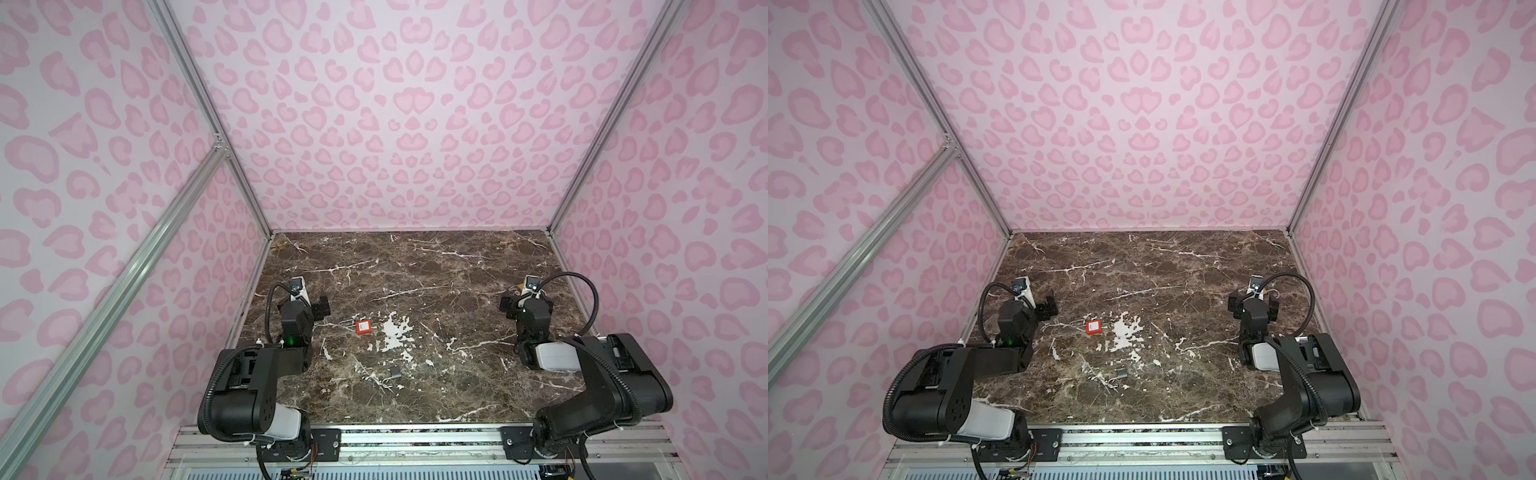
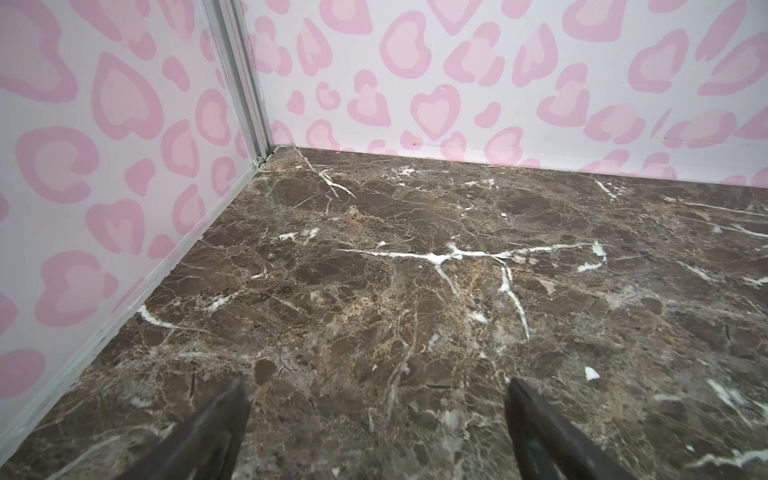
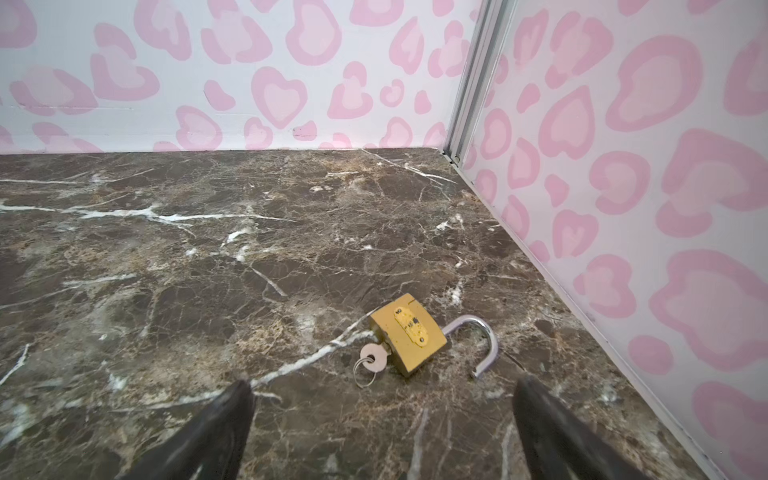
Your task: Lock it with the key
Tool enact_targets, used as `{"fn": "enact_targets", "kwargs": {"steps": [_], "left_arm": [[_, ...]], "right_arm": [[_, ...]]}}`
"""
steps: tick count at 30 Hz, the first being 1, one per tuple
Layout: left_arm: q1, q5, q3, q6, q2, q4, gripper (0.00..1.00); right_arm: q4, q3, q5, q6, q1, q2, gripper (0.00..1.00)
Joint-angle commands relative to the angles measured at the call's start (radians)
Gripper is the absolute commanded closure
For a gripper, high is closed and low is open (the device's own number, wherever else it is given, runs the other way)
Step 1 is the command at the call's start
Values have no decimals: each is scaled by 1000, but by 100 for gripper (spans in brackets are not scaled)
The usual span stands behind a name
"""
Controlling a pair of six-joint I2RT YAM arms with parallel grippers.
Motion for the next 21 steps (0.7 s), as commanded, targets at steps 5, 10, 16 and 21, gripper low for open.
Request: {"fn": "enact_targets", "kwargs": {"steps": [5,10,16,21], "left_arm": [[1,-1,1,-2,0,26,3],[0,-2,1,-2,0,26,3],[1,-1,1,-2,0,25,3],[1,-1,0,-2,0,25,3]], "right_arm": [[9,-2,-6,-2,-1,1,1],[-10,7,-45,4,-18,1,1],[-20,10,-69,8,-27,-1,1],[-20,11,-68,8,-29,0,1]]}}
